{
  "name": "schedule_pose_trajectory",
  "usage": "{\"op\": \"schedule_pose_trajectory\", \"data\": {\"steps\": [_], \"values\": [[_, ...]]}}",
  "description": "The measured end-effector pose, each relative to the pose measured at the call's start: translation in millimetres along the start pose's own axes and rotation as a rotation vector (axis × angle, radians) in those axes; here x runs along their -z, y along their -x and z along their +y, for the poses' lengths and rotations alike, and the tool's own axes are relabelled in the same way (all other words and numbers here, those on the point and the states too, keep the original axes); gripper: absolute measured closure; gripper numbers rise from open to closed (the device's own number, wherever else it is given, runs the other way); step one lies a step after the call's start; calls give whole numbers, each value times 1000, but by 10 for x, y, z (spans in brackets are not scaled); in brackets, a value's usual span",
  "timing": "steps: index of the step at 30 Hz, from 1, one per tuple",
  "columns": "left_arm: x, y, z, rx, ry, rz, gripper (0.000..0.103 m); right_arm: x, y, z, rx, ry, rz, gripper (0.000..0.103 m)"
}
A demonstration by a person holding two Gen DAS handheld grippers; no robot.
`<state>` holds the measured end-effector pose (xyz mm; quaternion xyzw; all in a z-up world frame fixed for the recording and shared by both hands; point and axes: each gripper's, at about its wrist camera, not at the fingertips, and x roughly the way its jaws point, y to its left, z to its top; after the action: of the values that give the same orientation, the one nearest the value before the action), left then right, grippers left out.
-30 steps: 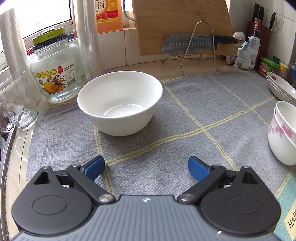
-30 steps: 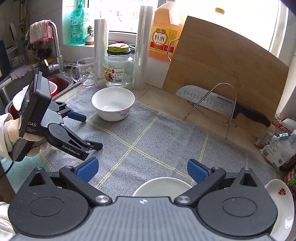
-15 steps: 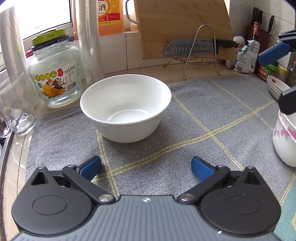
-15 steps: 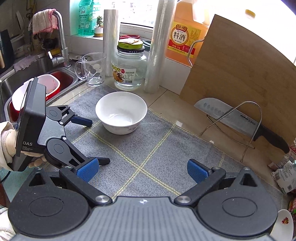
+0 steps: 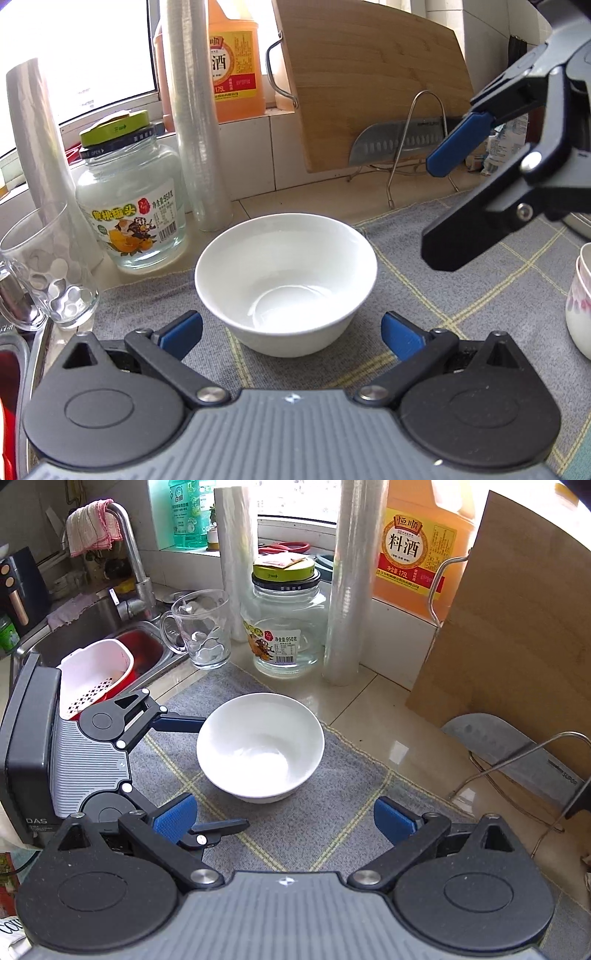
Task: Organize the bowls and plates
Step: 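Close the right gripper on the white bowl rim and lift it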
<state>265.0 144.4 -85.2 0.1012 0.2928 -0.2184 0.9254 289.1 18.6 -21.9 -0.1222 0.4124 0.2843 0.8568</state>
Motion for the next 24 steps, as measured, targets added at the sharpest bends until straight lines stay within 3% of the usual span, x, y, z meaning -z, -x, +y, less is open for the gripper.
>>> {"op": "schedule_pose_trajectory", "data": {"steps": [13, 16, 24], "values": [[-20, -69, 87, 28, 30, -25, 4, -321, -583, -139, -102, 17, 49, 2], [-21, -72, 107, 28, 37, -28, 11, -354, -691, -159, -120, 9, 63, 6], [1, -53, 116, 30, 45, -29, 11, -441, -871, -201, -163, -7, 78, 13]]}}
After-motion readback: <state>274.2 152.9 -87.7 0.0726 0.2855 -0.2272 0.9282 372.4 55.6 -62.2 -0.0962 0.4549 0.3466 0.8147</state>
